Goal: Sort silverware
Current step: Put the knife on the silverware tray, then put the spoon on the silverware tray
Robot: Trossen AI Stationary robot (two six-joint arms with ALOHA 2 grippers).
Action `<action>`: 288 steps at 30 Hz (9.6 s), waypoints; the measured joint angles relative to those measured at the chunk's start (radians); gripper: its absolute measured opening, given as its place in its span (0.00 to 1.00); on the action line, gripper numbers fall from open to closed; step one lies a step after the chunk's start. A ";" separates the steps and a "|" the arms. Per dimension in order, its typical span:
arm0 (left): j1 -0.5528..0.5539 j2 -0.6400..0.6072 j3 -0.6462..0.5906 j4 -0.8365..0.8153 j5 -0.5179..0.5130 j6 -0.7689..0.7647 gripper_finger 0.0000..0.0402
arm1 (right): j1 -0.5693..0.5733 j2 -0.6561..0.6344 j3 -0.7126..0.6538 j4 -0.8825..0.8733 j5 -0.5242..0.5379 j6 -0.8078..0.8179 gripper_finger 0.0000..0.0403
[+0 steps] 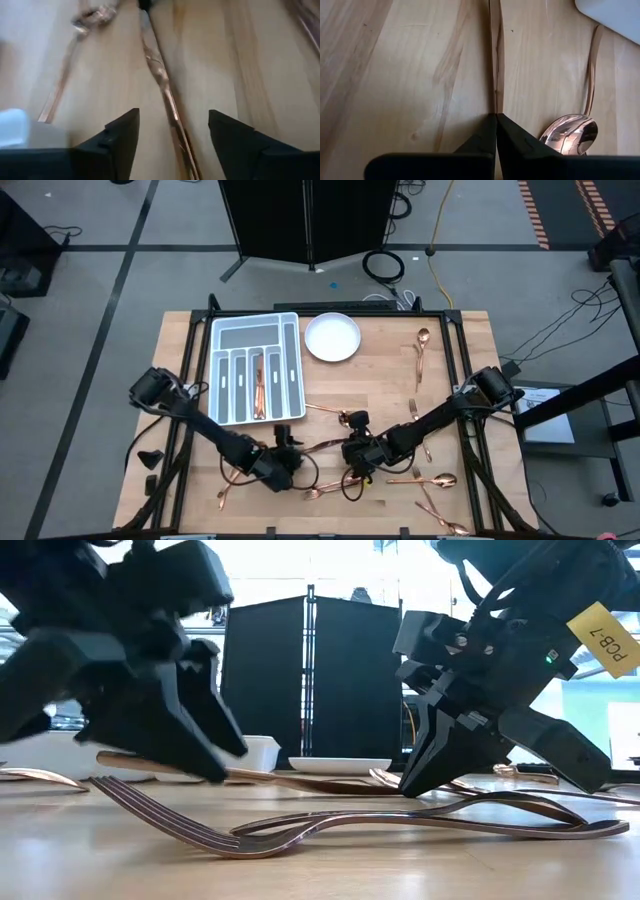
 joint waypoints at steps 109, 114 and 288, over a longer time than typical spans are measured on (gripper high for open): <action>0.414 -0.648 -0.288 -0.543 0.072 -1.050 0.39 | -0.038 -0.386 -0.025 -0.209 0.317 0.185 0.12; 0.396 -0.698 -0.221 -0.484 0.064 -0.759 0.39 | -0.039 -0.386 -0.025 -0.209 0.318 0.178 0.12; 0.359 -0.273 -0.400 1.065 0.281 0.058 0.39 | -0.034 -0.549 -0.078 -0.390 0.191 0.456 0.00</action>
